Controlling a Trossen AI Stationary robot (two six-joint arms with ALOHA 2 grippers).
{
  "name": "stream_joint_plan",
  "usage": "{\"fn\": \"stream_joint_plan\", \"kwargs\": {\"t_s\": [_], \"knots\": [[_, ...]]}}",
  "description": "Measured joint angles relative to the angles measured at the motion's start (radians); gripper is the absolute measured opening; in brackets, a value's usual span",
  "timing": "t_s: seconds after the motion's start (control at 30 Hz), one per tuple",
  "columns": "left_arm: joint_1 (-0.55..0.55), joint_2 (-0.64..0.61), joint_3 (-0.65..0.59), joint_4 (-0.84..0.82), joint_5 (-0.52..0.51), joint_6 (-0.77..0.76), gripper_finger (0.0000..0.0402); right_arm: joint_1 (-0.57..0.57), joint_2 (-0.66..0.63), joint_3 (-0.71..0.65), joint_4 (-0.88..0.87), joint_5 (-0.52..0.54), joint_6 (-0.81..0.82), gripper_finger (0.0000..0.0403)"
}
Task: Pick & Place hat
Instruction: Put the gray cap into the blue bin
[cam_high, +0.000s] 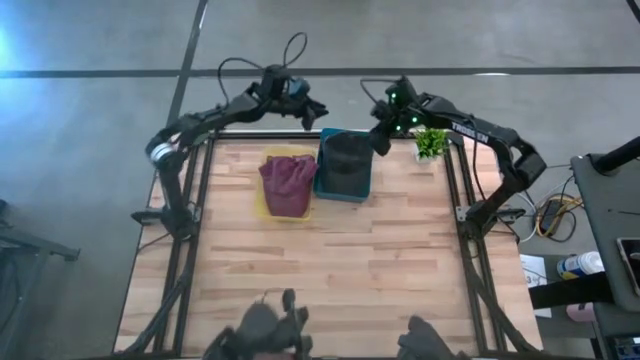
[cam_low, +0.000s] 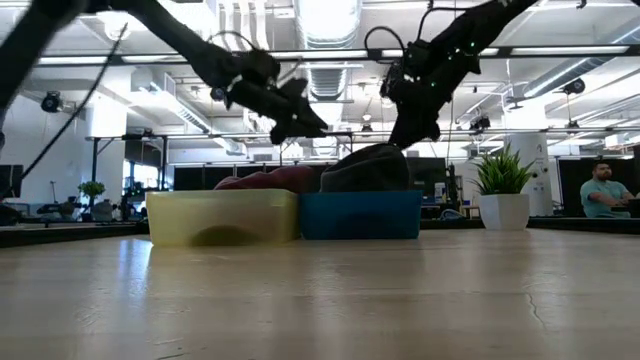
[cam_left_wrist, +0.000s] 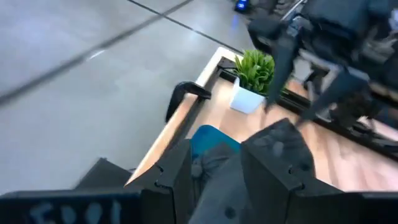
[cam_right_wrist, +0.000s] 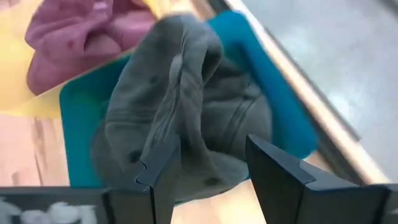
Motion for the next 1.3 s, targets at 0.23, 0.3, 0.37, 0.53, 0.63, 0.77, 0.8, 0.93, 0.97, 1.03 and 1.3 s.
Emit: {"fn": "stream_joint_plan", "kwargs": {"t_s": [0.23, 0.3, 0.37, 0.53, 0.63, 0.77, 0.8, 0.93, 0.97, 1.03, 1.3], "knots": [[0.045, 0.213, 0.171, -0.106, 0.189, -0.021, 0.0133, 0.002, 0.044, -0.058, 0.147, 0.077, 0.115, 0.0157], [0.045, 0.243, 0.197, -0.161, 0.193, 0.003, 0.0133, -0.005, 0.066, -0.062, 0.203, 0.078, 0.145, 0.0151], [0.045, 0.257, 0.206, -0.204, 0.192, 0.014, 0.0133, -0.008, 0.097, -0.062, 0.259, 0.078, 0.176, 0.0144], [0.045, 0.258, 0.205, -0.221, 0.192, 0.024, 0.0133, -0.008, 0.190, -0.058, 0.289, 0.026, 0.214, 0.0132], [0.044, 0.259, 0.205, -0.224, 0.189, 0.055, 0.0133, -0.003, 0.232, -0.060, 0.284, 0.012, 0.218, 0.0127], [0.039, 0.259, 0.204, -0.221, 0.188, 0.054, 0.0133, -0.003, 0.250, -0.060, 0.332, 0.032, 0.218, 0.0125], [0.038, 0.260, 0.204, -0.221, 0.188, 0.054, 0.0133, -0.004, 0.250, -0.060, 0.354, 0.047, 0.221, 0.0126], [0.021, 0.260, 0.191, -0.226, 0.188, 0.053, 0.0133, -0.004, 0.250, -0.064, 0.435, 0.119, 0.233, 0.0130], [0.015, 0.260, 0.183, -0.226, 0.188, 0.053, 0.0133, -0.004, 0.250, -0.064, 0.444, 0.122, 0.242, 0.0131], [-0.001, 0.260, 0.157, -0.223, 0.189, 0.056, 0.0133, -0.004, 0.250, -0.063, 0.444, 0.123, 0.252, 0.0133], [-0.025, 0.261, 0.096, -0.179, 0.105, 0.105, 0.0133, -0.004, 0.182, -0.063, 0.439, 0.074, 0.262, 0.0152]]}}
